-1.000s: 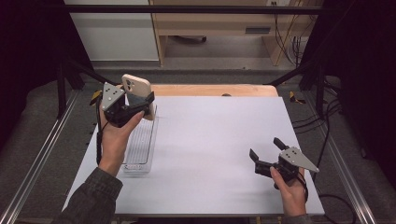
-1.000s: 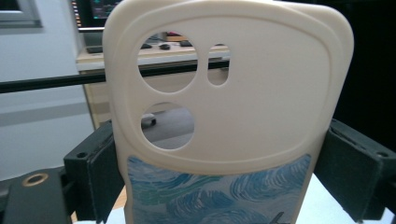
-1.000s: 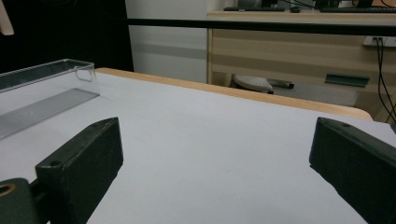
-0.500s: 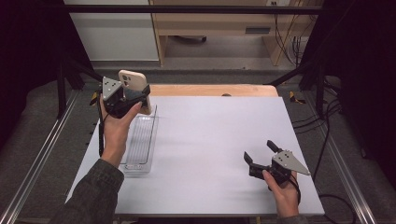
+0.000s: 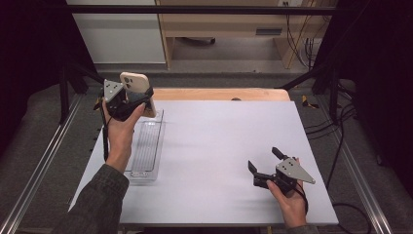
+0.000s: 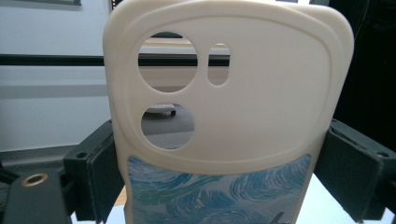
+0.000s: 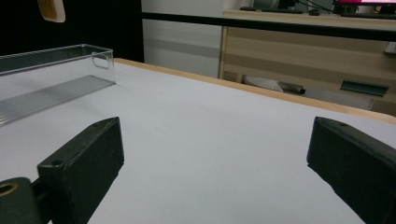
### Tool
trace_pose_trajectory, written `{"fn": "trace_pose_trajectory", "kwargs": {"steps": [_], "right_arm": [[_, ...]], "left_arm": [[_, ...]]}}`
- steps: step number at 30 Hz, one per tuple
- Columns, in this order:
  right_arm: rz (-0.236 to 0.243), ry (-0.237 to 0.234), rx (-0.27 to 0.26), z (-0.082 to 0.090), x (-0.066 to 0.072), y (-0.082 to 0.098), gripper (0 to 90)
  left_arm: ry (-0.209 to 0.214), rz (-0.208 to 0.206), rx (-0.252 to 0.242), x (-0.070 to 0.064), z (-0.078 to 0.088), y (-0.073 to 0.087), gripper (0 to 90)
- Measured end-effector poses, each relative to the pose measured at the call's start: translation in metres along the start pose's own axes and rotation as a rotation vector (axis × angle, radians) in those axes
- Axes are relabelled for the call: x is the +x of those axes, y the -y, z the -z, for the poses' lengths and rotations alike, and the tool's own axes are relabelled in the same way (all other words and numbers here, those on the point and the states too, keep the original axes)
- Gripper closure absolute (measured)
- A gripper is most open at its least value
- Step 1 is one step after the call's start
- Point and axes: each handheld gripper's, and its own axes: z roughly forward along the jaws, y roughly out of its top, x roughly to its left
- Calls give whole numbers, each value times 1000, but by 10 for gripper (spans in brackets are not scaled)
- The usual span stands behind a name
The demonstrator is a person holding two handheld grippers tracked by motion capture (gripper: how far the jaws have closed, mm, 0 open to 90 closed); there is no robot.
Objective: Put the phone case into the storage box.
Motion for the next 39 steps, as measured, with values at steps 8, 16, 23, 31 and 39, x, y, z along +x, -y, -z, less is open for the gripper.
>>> {"fn": "trace_pose_trajectory", "kwargs": {"steps": [8, 16, 23, 31, 39], "right_arm": [[-6, 0, -4, 3, 1, 0, 37], [-18, 13, -3, 5, -3, 3, 37], [-17, 13, -2, 6, -3, 5, 32], [-11, 1, -15, 8, -4, 7, 24], [6, -16, -26, 8, -1, 8, 24]], "left_arm": [[-27, 13, 2, 5, -7, 4, 106], [-44, 16, 11, 6, -15, 13, 106], [-54, 13, 18, 7, -21, 19, 106], [-61, 12, 28, 5, -24, 24, 106], [-58, 17, 36, 3, -25, 30, 106]]}}
